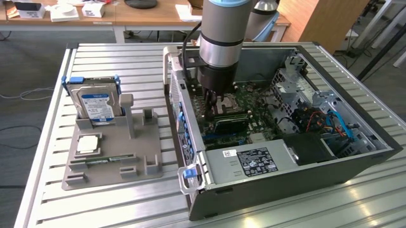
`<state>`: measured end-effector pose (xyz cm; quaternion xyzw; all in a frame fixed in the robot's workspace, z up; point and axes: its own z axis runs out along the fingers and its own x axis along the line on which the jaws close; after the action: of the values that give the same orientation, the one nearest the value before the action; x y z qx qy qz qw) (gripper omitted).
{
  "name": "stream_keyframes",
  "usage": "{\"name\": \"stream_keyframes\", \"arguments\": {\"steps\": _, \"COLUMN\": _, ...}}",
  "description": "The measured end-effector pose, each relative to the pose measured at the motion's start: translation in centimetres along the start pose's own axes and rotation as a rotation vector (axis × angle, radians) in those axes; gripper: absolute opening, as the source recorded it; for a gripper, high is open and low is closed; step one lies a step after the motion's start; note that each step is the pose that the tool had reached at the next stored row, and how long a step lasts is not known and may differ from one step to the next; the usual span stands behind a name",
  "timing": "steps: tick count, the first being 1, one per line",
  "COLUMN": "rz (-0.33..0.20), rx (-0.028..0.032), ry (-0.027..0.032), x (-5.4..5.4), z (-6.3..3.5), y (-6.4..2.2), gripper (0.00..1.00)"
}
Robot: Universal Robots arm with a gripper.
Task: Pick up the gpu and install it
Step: 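Press down on the gpu until it lock into place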
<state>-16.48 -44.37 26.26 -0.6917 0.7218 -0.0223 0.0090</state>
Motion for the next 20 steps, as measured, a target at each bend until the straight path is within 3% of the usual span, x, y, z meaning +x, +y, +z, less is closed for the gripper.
{"name": "stream_keyframes", "arguments": {"steps": 9, "rz": 0.0, "rx": 0.0015, "ry": 0.0012, "x": 0.02, "z": 0.21, "y": 0.13, "gripper": 0.11}}
{"name": "stream_keyframes", "arguments": {"steps": 20, "rz": 0.0, "rx": 0.0042, "ry": -0.0024, "x": -0.02, "z": -0.02, "y": 0.11, "gripper": 0.11}}
